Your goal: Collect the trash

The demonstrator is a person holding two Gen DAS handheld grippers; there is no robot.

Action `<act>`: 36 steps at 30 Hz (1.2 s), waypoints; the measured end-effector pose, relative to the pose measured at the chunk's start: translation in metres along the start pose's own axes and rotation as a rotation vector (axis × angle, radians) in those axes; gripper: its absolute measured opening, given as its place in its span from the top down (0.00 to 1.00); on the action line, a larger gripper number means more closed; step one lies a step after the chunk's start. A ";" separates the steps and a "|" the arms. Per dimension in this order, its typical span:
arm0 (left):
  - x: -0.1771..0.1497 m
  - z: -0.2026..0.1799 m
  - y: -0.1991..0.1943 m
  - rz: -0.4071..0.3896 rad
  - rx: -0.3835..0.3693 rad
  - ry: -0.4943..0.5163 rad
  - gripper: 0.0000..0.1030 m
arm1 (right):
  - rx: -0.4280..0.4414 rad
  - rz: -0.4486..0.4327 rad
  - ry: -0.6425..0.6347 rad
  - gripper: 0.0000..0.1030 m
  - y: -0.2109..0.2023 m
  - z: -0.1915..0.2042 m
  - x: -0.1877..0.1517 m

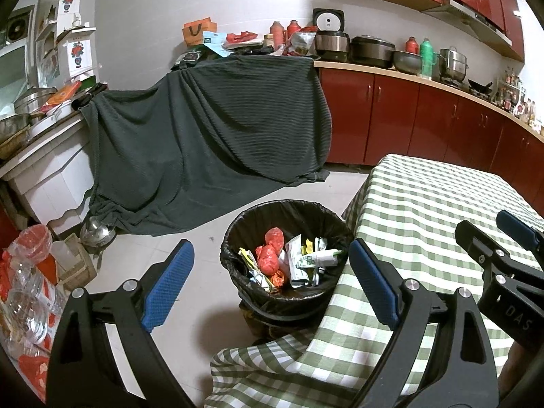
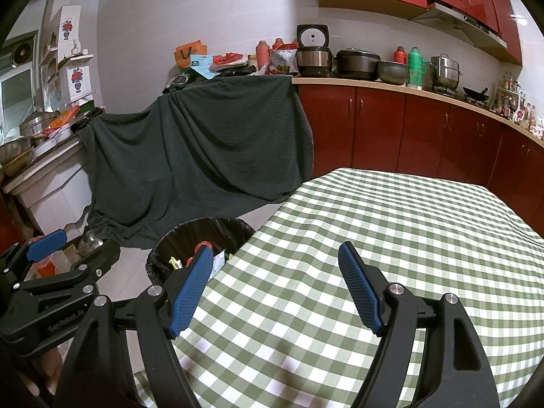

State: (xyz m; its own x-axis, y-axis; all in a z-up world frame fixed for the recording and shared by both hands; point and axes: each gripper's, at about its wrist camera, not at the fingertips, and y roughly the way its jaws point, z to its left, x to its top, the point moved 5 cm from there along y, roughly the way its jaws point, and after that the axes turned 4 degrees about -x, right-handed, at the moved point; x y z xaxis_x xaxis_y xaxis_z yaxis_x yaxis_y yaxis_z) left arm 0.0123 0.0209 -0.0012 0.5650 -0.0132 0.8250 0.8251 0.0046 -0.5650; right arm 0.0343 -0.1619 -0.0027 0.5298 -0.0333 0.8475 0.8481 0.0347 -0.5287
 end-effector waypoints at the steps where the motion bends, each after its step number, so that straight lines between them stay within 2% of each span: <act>1: 0.000 0.001 0.000 0.001 -0.001 0.001 0.12 | -0.001 0.000 -0.001 0.28 0.000 0.000 0.000; 36: -0.005 0.002 0.003 0.015 0.001 -0.016 0.12 | 0.001 0.003 0.002 0.28 0.000 -0.001 0.000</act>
State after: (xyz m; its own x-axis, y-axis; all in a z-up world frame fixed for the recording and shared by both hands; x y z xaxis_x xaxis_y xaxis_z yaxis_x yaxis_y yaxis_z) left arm 0.0113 0.0235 -0.0071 0.5770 0.0026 0.8167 0.8167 0.0055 -0.5770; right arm 0.0341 -0.1625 -0.0025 0.5327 -0.0350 0.8456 0.8462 0.0362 -0.5316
